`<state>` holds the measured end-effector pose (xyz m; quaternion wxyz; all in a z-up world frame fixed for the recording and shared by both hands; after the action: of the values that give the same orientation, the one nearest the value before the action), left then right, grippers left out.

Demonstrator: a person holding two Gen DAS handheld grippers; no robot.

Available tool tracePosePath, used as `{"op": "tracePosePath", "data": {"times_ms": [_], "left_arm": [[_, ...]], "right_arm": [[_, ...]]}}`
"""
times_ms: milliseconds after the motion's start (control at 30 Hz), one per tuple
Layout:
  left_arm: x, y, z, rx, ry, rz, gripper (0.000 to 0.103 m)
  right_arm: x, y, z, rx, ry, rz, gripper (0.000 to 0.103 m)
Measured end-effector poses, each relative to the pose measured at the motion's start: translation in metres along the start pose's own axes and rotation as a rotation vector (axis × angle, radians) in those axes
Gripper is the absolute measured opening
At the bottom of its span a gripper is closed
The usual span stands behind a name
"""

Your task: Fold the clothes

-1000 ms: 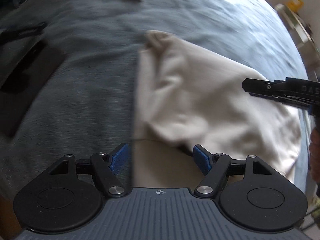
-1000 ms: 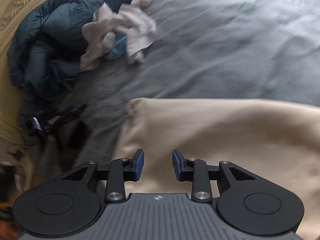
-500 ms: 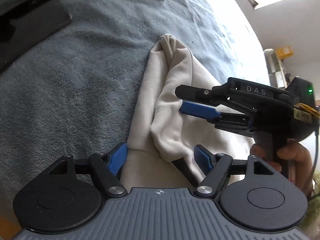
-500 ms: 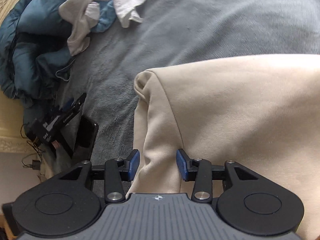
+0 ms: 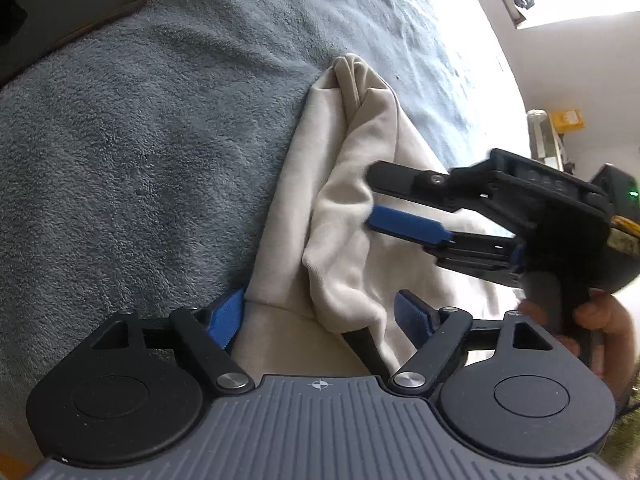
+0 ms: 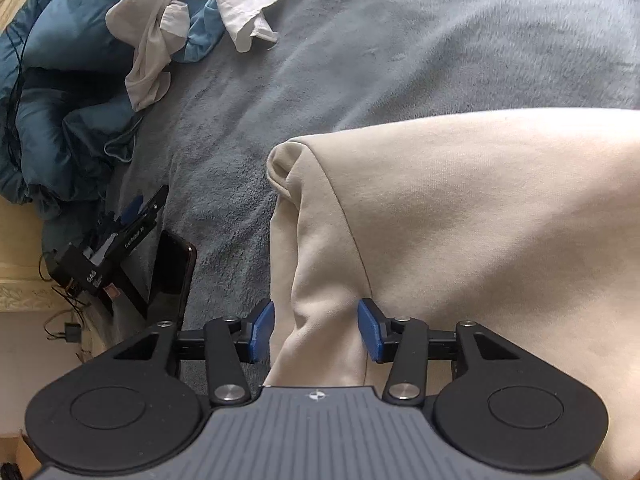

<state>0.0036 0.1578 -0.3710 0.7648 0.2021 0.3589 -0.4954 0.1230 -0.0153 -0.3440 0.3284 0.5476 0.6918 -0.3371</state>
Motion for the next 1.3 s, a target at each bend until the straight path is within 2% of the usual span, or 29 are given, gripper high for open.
{"op": "tracePosePath", "data": {"times_ms": [33,167,233,300,400,500,700,733,767,867,933,1100,1300], "left_arm": [[-0.001,0.000,0.002,0.009,0.023,0.005,0.071],[-0.003,-0.007,0.011,0.041,0.082,0.046,0.046],[-0.005,-0.012,0.015,0.077,0.114,0.063,0.037],[-0.008,-0.017,0.019,0.108,0.131,0.080,0.022],[-0.012,-0.022,0.028,0.161,0.146,0.106,0.014],[-0.013,-0.030,0.043,0.247,0.155,0.131,0.013],[-0.008,-0.035,0.064,0.323,0.151,0.166,0.012],[-0.006,-0.037,0.067,0.337,0.154,0.168,0.012],[-0.006,-0.037,0.070,0.347,0.156,0.168,0.012],[-0.008,-0.035,0.068,0.365,0.172,0.160,0.012],[-0.009,-0.031,0.066,0.364,0.163,0.150,0.014],[-0.001,-0.019,0.064,0.325,0.147,0.093,0.036],[0.009,-0.012,0.064,0.262,0.151,0.036,0.039]], "right_arm": [[-0.002,0.000,-0.003,-0.010,-0.013,-0.004,0.052],[0.002,0.005,-0.018,-0.085,-0.066,-0.040,0.060],[0.006,0.008,-0.026,-0.124,-0.101,-0.058,0.061],[0.010,0.010,-0.035,-0.159,-0.134,-0.074,0.064],[0.017,0.010,-0.045,-0.188,-0.174,-0.099,0.067],[0.023,0.007,-0.054,-0.229,-0.219,-0.128,0.070],[0.041,0.002,-0.073,-0.349,-0.365,-0.161,0.070],[0.043,0.002,-0.073,-0.357,-0.379,-0.162,0.069],[0.043,0.001,-0.074,-0.367,-0.398,-0.158,0.058],[0.041,0.001,-0.071,-0.397,-0.440,-0.147,0.036],[0.037,0.002,-0.067,-0.396,-0.436,-0.147,0.028],[0.033,0.005,-0.061,-0.367,-0.415,-0.150,0.026],[0.035,0.000,-0.066,-0.387,-0.431,-0.128,0.026]]}}
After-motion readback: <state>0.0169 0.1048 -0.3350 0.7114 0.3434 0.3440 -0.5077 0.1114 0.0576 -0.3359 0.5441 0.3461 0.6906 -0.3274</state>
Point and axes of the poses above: each gripper's, at about its wrist camera, not at the fingertips, and x roughly the way its jaws point, z to its right, y to its top, the point moved 1 cm from there along x, roughly the way its jaws point, and after that the axes turned 9 degrees about -z, right-handed, at the moved point
